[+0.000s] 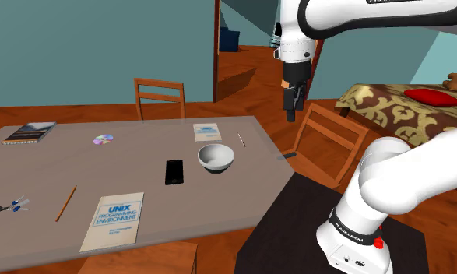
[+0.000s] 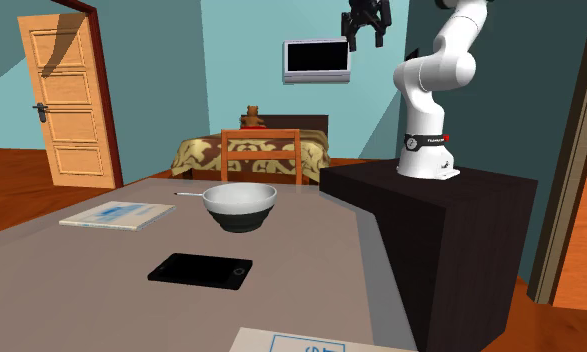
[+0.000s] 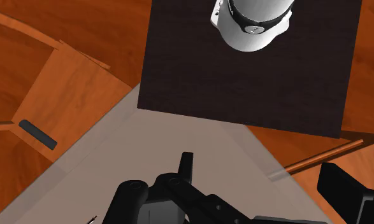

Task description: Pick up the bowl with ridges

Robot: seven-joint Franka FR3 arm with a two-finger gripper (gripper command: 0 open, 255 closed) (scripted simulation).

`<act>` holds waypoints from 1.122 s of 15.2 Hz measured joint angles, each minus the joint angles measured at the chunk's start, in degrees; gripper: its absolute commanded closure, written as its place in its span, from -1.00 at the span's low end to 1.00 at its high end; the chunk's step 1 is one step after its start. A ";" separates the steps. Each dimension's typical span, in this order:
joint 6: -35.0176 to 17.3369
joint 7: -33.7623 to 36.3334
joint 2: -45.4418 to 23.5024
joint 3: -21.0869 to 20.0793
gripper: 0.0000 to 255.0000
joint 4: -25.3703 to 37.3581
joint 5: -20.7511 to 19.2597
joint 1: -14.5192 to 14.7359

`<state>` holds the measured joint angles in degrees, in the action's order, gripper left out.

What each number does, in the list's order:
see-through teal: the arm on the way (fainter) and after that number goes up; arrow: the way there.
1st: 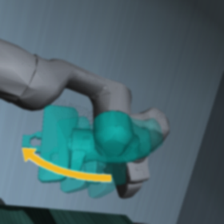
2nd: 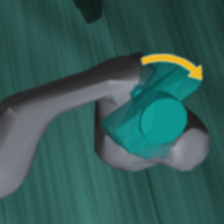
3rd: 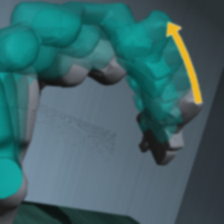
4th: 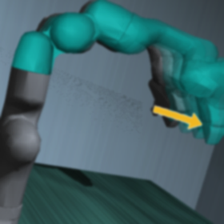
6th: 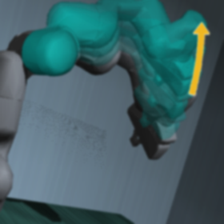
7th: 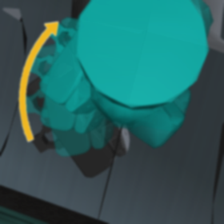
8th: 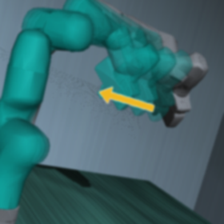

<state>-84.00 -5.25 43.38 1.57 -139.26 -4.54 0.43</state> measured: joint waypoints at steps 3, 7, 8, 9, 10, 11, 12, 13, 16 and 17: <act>-2.41 0.49 -1.75 -0.24 -1.00 -0.53 0.18 0.13; -10.42 1.65 -7.85 -0.64 -1.00 -1.91 0.32 0.39; -12.07 1.62 -9.52 -0.52 -1.00 -1.64 0.13 0.30; -13.98 1.79 -11.23 -0.51 -1.00 -1.70 0.06 0.29; -16.78 2.11 -13.55 -0.57 -1.00 -2.14 0.03 0.33; -18.55 2.66 -15.57 -0.89 -1.00 -1.69 0.21 0.54; -20.49 3.02 -17.23 -1.04 -1.00 -1.80 0.21 0.61; -22.20 3.40 -19.05 -1.22 -1.00 -1.49 0.23 0.70; -27.78 4.16 -25.29 -1.41 -1.00 -0.31 -0.04 0.72; -29.09 4.52 -27.09 -1.57 -1.00 0.36 -0.08 0.79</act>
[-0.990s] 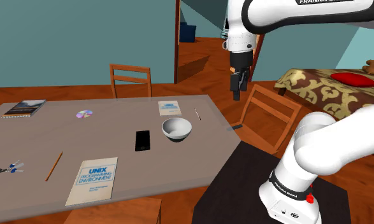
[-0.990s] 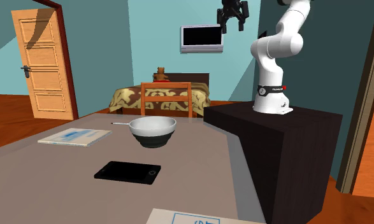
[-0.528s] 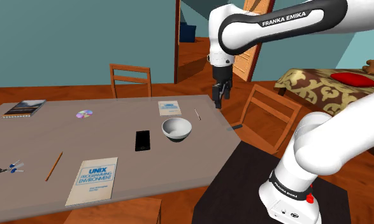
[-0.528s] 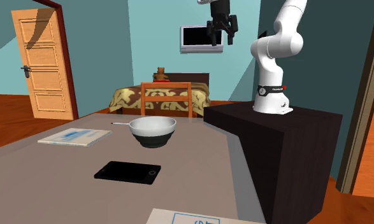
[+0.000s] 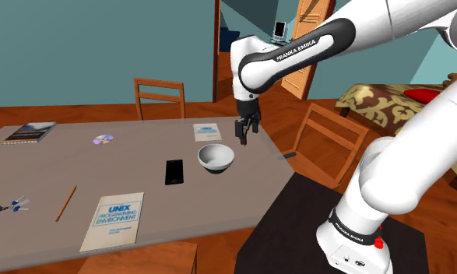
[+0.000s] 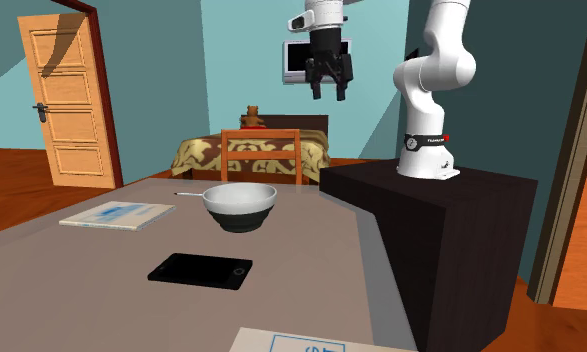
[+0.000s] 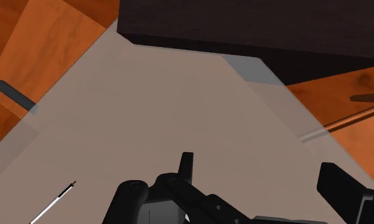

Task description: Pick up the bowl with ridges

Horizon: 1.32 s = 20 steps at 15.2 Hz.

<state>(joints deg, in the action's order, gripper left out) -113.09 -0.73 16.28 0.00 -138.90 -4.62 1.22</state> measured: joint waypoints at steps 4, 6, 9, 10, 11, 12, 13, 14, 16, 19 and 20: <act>-5.96 1.06 -8.90 -0.24 -1.00 3.58 -0.52 0.01; -8.55 1.62 -13.45 -0.33 -1.00 5.90 -0.87 0.02; -12.25 2.49 -20.26 -0.41 -1.00 9.50 -1.43 0.09; -13.11 2.47 -22.43 -0.28 -1.00 11.00 -1.65 -0.02; -14.07 2.88 -24.32 -0.33 -1.00 12.07 -1.83 0.08; -14.36 3.18 -26.43 -0.38 -1.00 14.03 -1.94 0.20; -15.45 3.26 -28.85 -0.26 -1.00 15.54 -2.18 0.14; -16.56 3.45 -31.45 -0.18 -1.00 17.20 -2.37 0.14; -17.82 4.16 -35.95 -0.19 -1.00 20.78 -2.69 0.46; -18.50 4.48 -42.29 -0.02 -1.00 26.97 -3.02 0.60; -19.03 4.72 -44.55 0.06 -1.00 28.81 -3.15 0.71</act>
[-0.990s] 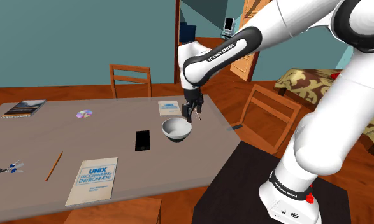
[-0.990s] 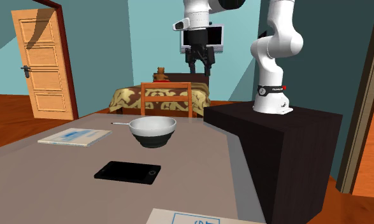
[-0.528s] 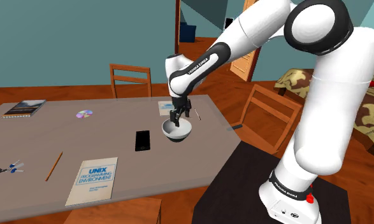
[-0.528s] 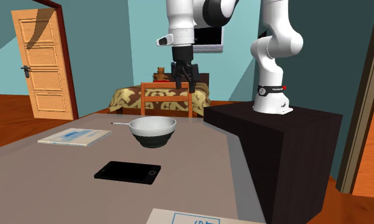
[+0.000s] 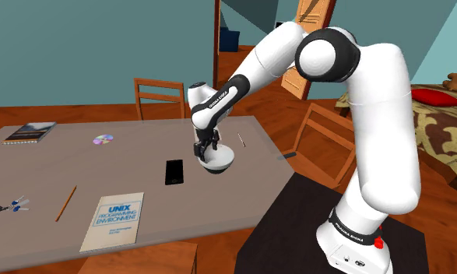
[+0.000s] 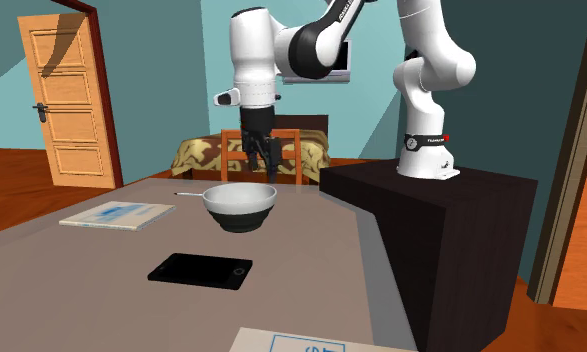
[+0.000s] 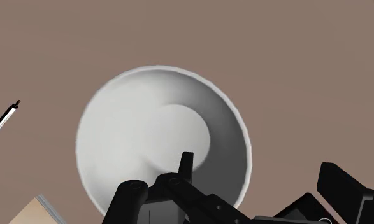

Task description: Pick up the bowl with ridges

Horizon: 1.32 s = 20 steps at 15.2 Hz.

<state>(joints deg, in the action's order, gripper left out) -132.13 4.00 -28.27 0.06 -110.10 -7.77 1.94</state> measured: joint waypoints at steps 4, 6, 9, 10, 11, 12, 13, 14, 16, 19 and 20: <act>-0.92 0.74 -5.26 0.04 -1.00 4.59 -0.20 0.48; -1.95 0.86 -6.64 0.11 -1.00 4.96 -0.31 0.50; -3.25 1.05 -8.31 0.20 -1.00 5.32 -0.43 0.53; -3.52 1.08 -8.51 0.21 1.00 5.25 -0.45 0.53; -3.67 1.09 -8.60 0.22 1.00 5.20 -0.46 0.53; -3.75 1.10 -8.64 0.23 1.00 5.17 -0.47 0.53; -3.79 1.11 -8.66 0.23 1.00 5.15 -0.47 0.53; -3.82 1.11 -8.66 0.22 1.00 5.15 -0.47 0.54; -3.84 1.12 -8.66 0.21 1.00 5.15 -0.47 0.54; -3.86 1.12 -8.65 0.21 1.00 5.13 -0.47 0.54; -3.80 1.13 -8.69 0.21 1.00 5.20 -0.47 0.55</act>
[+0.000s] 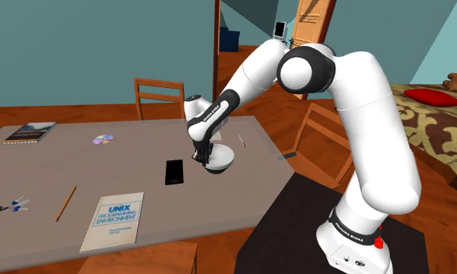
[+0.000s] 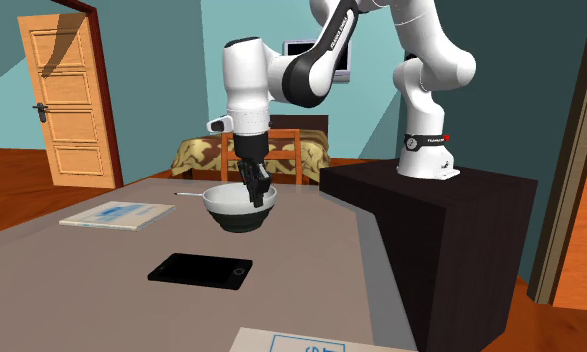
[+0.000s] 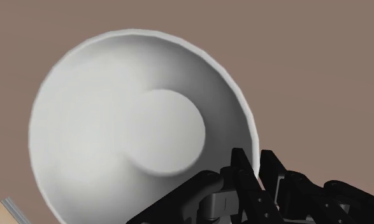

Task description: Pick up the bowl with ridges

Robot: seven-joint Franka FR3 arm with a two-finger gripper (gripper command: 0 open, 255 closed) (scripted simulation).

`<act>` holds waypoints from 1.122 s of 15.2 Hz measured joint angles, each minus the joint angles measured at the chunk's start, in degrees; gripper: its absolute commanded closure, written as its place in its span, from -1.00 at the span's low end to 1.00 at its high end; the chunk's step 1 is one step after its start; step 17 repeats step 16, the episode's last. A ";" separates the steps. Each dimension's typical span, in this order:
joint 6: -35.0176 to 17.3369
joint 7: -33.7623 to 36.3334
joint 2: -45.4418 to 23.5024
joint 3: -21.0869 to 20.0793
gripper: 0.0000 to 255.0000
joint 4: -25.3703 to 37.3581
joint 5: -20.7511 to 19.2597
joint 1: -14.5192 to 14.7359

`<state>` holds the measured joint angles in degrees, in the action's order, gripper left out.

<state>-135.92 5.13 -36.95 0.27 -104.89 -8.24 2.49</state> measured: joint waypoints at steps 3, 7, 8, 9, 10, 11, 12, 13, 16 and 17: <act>1.05 -0.09 1.27 -0.06 1.00 -0.27 0.09 0.01; 2.99 -0.28 3.53 -0.19 1.00 -0.59 0.27 0.02; 3.56 -0.45 4.02 -0.21 1.00 -0.50 0.32 -0.05; 4.17 -0.53 4.48 -0.23 1.00 -0.34 0.37 -0.07; 4.84 -0.55 4.99 -0.28 1.00 -0.19 0.43 -0.02; 5.37 -0.64 5.69 -0.31 1.00 -0.35 0.48 -0.04; 5.86 -0.77 6.08 -0.32 1.00 -0.24 0.53 -0.10; 6.37 -0.90 6.66 -0.32 1.00 -0.32 0.57 -0.15; 7.69 -1.05 8.00 -0.38 1.00 -0.32 0.69 -0.15; 7.69 -1.05 8.00 -0.38 1.00 -0.32 0.69 -0.15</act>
